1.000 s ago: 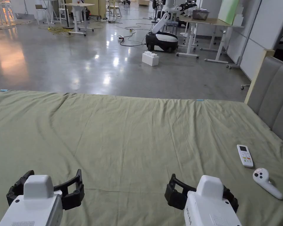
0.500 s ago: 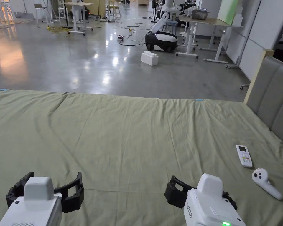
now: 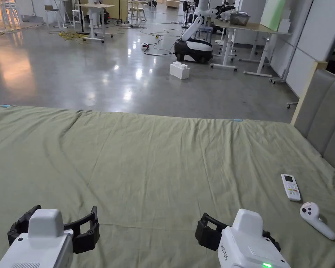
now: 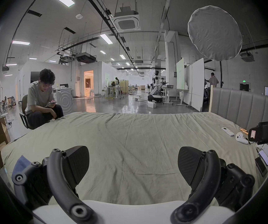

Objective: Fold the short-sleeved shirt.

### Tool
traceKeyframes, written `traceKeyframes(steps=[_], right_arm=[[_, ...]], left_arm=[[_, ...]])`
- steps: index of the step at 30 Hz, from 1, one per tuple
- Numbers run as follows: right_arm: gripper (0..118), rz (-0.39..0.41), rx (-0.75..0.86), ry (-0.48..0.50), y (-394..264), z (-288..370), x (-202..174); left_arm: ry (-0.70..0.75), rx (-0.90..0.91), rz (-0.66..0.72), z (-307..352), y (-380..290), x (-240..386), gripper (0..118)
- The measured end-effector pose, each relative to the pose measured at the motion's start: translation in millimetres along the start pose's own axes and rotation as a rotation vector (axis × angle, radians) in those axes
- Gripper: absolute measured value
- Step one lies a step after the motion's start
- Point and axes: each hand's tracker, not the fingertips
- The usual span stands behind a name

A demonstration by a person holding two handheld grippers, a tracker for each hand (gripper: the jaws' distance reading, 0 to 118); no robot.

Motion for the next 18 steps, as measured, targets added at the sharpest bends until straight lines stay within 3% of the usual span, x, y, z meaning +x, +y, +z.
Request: traceKeyframes(steps=[18], right_arm=[[118, 0.060, -0.003, -0.045, -1.5, -5.5, -0.3]], left_arm=[[-0.010, -0.043, 0.010, 0.5, 0.1, 0.2, 110]])
